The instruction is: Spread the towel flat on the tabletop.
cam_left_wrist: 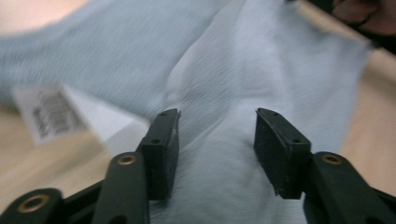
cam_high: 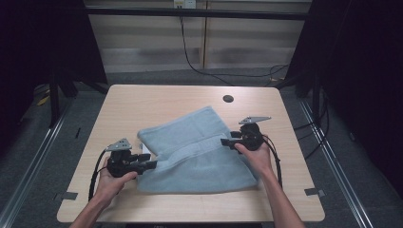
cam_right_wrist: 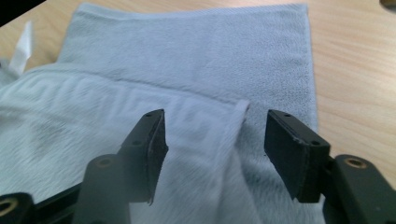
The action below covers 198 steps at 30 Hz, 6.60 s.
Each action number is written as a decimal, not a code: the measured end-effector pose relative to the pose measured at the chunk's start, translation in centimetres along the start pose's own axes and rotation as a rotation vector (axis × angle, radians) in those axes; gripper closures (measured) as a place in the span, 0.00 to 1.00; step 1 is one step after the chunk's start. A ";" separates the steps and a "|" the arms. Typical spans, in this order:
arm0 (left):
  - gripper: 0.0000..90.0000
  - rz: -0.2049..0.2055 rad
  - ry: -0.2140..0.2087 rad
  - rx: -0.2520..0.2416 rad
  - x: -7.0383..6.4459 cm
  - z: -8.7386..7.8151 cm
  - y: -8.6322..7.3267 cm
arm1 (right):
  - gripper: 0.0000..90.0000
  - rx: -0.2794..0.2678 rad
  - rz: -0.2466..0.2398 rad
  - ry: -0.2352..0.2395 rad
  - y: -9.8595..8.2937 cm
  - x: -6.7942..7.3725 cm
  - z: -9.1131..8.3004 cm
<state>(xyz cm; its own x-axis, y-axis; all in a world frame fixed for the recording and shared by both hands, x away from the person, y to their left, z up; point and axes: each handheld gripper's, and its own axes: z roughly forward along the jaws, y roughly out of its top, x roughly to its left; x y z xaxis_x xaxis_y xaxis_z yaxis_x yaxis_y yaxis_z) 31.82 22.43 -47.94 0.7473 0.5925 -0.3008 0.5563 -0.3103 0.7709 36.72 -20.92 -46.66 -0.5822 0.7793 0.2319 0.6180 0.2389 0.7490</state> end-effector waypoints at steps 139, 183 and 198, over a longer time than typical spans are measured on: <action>0.97 0.106 -0.232 0.174 -4.7 1.2 -3.3 | 0.92 0.018 -0.218 0.215 3.9 12.2 7.1; 0.84 0.141 -0.279 0.211 -7.3 6.3 -1.0 | 0.59 0.073 0.025 0.029 -4.5 2.4 1.5; 0.79 0.054 -0.300 0.207 -6.8 0.3 -5.2 | 0.59 0.134 -0.093 0.029 -8.9 6.3 -3.4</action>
<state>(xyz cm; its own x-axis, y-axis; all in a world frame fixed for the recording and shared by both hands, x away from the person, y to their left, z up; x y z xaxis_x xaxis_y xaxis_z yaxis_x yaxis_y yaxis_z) 24.01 19.80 -50.08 0.8335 0.3364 -0.4382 0.5524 -0.4973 0.6690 25.82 -20.11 -49.77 -0.6541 0.7337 0.1842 0.6242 0.3860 0.6792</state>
